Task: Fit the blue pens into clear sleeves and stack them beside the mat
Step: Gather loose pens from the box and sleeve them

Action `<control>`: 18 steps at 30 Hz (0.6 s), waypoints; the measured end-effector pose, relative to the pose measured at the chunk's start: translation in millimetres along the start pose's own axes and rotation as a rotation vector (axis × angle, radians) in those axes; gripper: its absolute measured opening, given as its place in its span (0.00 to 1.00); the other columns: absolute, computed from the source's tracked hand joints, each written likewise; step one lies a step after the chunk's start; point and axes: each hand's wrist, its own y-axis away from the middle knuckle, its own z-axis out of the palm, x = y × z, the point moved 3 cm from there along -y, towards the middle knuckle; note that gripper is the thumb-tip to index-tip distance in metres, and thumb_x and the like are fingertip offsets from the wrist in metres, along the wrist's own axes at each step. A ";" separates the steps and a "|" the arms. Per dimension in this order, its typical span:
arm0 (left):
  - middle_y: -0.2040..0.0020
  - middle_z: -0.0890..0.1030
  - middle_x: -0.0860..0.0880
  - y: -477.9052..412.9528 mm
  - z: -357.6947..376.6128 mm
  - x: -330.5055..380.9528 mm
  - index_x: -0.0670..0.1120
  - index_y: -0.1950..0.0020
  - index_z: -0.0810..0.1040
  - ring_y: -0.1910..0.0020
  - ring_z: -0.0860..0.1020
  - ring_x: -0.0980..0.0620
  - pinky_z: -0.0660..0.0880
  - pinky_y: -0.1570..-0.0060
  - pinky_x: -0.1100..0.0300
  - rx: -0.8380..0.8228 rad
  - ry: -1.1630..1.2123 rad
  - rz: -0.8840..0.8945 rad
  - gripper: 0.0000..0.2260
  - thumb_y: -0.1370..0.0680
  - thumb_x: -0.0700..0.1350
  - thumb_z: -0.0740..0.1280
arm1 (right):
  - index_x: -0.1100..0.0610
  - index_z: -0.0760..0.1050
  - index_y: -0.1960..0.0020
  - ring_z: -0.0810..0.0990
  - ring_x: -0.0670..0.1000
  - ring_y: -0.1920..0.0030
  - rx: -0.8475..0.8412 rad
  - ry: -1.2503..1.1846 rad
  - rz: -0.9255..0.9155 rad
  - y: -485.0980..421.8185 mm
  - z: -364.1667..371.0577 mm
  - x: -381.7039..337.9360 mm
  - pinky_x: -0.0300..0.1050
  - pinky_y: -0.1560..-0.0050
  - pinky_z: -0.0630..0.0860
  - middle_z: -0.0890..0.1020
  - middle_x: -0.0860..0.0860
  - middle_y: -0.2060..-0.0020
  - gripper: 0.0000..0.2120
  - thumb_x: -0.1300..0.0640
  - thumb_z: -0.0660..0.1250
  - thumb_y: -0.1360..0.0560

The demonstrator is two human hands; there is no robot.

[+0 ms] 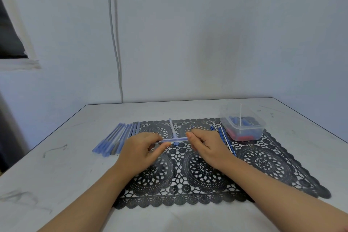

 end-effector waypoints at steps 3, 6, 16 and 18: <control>0.72 0.66 0.64 -0.5 0.0 0.0 0.51 0.60 0.79 0.71 0.68 0.67 0.61 0.70 0.75 0.005 -0.002 -0.021 0.18 0.24 0.62 0.59 | 0.44 0.69 0.58 0.74 0.54 0.71 -0.041 -0.012 0.009 1.3 -1.2 -1.8 0.48 0.70 0.70 0.75 0.51 0.70 0.09 0.43 0.55 0.23; 0.72 0.66 0.64 -0.1 0.0 -1.6 0.51 0.59 0.80 0.70 0.68 0.67 0.60 0.70 0.74 0.004 -0.011 -0.026 0.16 0.24 0.61 0.61 | 0.43 0.67 0.62 0.71 0.50 0.73 -0.013 0.038 -0.034 0.2 -1.8 -6.1 0.46 0.72 0.68 0.74 0.49 0.73 0.11 0.44 0.54 0.22; 0.71 0.69 0.61 -0.1 -0.7 -1.6 0.52 0.59 0.80 0.70 0.69 0.65 0.62 0.71 0.73 0.000 -0.011 -0.020 0.13 0.25 0.59 0.62 | 0.42 0.70 0.54 0.73 0.55 0.73 -0.039 -0.005 -0.040 2.1 -4.8 -10.0 0.53 0.72 0.70 0.76 0.51 0.71 0.06 0.46 0.55 0.22; 0.71 0.71 0.60 -0.1 -1.2 -1.8 0.52 0.58 0.81 0.71 0.70 0.63 0.63 0.71 0.73 0.008 -0.007 -0.010 0.13 0.25 0.59 0.62 | 0.45 0.70 0.54 0.72 0.53 0.73 -0.025 0.012 -0.048 2.1 -4.7 -11.5 0.53 0.72 0.70 0.75 0.51 0.72 0.07 0.47 0.55 0.22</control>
